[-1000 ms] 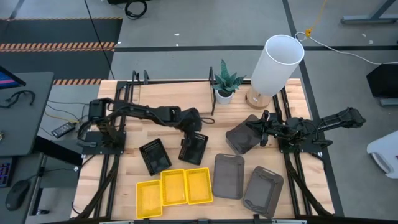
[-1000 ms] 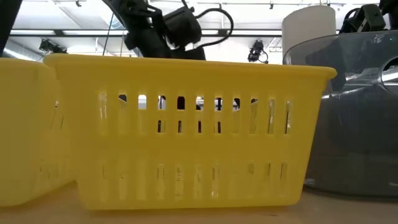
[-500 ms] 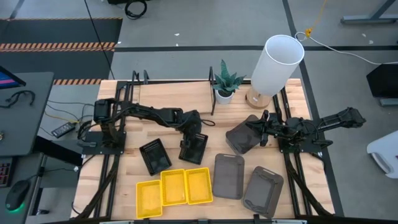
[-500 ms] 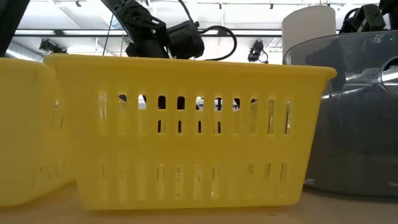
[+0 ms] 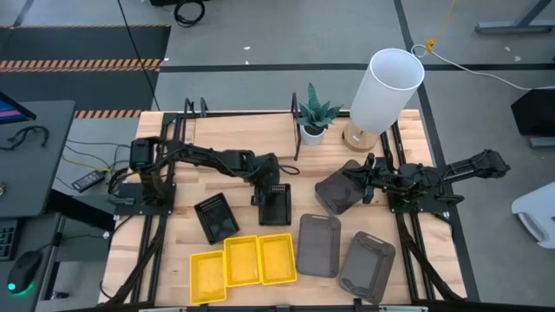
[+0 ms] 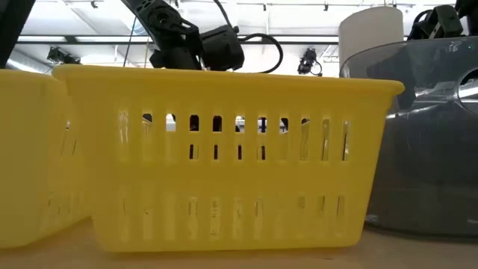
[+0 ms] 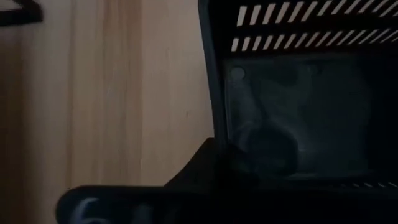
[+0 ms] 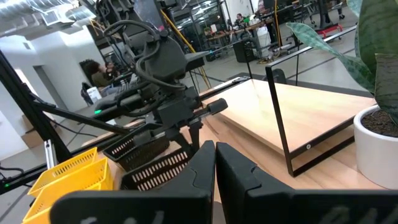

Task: Stack baskets on shelf by color
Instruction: Stack the right black bin on the black bin

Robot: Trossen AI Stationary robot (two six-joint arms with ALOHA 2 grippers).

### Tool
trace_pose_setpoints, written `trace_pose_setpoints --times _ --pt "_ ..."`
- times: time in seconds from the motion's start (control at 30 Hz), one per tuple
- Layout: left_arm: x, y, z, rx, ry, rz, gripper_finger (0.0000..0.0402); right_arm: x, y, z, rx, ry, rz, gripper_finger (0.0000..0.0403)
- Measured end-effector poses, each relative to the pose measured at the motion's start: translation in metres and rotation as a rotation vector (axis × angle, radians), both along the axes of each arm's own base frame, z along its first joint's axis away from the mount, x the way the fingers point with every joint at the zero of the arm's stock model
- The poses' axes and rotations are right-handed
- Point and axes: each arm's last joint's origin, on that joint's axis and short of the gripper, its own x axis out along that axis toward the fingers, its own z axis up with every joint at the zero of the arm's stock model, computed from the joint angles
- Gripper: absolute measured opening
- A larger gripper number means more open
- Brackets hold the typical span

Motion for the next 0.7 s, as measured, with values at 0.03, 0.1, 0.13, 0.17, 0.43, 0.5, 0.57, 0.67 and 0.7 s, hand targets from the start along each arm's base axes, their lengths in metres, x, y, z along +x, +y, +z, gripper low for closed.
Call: trace_pose_setpoints --times 0.03,0.1,0.13,0.17,0.43,0.5,0.57,0.67,0.7 --pt "-0.001 0.001 0.001 0.0 -0.002 0.009 0.0006 0.0 0.0 0.0 0.0 0.0 0.0 0.0019" --pt "-0.003 0.003 0.006 0.0 -0.002 0.024 0.0006 0.0 0.0 0.0 0.0 0.0 0.0 0.0019" --pt "-0.005 0.004 0.011 0.003 -0.008 0.028 0.0006 0.0 0.0 0.0 0.0 0.0 0.0 0.0019" --pt "-0.007 0.005 0.017 0.006 -0.019 0.033 0.0006 0.0 0.0 0.0 0.0 0.0 0.0 0.0019" --pt "-0.034 0.002 0.072 -0.014 -0.1 0.095 0.0006 0.0 0.0 0.0 0.0 0.0 0.0 0.0019" --pt "-0.043 0.0 0.081 -0.021 -0.092 0.117 0.0006 0.0 0.0 0.0 0.0 -0.001 0.0 0.0019" --pt "-0.051 0.0 0.091 -0.023 -0.095 0.14 0.0006 0.0 0.0 0.0 0.0 0.0 0.0 0.0019" --pt "-0.065 -0.002 0.105 -0.038 -0.1 0.174 0.0005 0.0 0.0 0.0 0.0 0.0 0.0 0.0019" --pt "-0.069 -0.003 0.109 -0.042 -0.103 0.181 0.0005 0.0 0.0 0.0 0.0 0.0 0.0 0.0019"
